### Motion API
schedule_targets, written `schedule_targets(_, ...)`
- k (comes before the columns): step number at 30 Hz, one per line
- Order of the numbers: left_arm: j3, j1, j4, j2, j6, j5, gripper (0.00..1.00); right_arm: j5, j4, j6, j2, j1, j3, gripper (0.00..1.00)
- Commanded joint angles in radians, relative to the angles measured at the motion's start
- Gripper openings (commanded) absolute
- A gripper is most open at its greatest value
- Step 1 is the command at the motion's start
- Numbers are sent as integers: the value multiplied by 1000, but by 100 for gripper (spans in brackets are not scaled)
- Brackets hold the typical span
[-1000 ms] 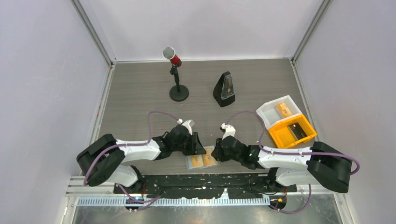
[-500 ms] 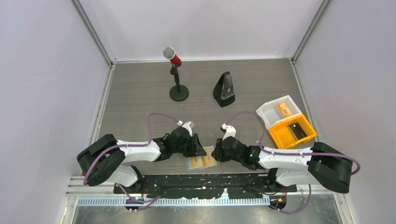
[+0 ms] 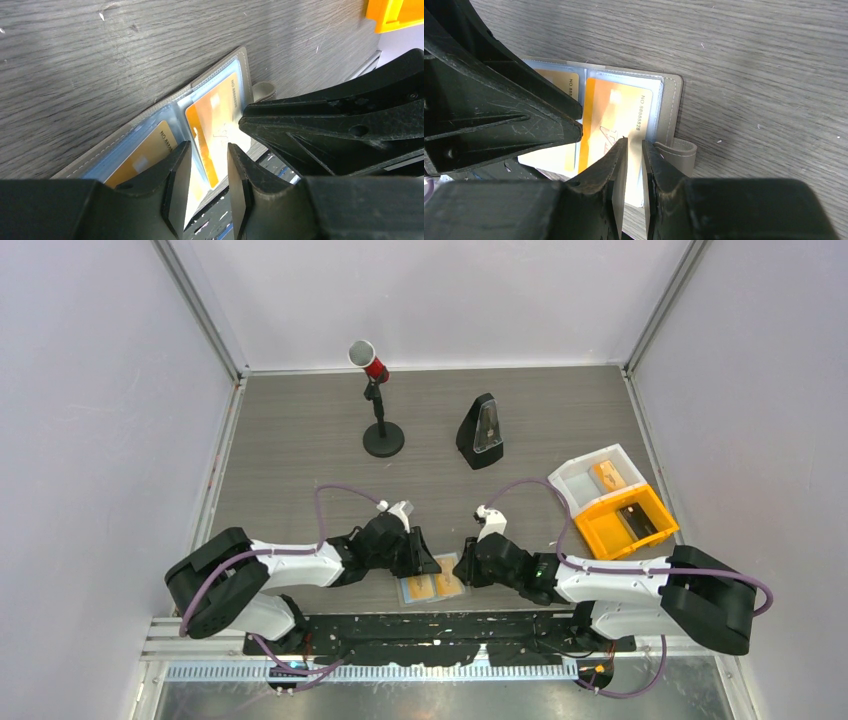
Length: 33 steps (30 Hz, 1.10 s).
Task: Take the credit cards out of the card holder
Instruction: Remove the credit card from the card holder.
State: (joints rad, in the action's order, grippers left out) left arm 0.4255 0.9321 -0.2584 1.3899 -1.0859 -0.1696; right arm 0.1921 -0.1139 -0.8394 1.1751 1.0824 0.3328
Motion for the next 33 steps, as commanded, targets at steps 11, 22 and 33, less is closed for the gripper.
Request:
schedule_targets(11, -26, 5, -68, 24, -7, -1, 29, 8, 1, -7, -16, -4, -12, 24)
schedule_targets(22, -37, 5, -119, 41, -34, -14, 20, -4, -14, -22, -19, -4, -23, 24)
schedule_targets(33, -53, 3, -68, -38, -56, 14, 0, 13, -13, -37, -17, -4, -41, 23)
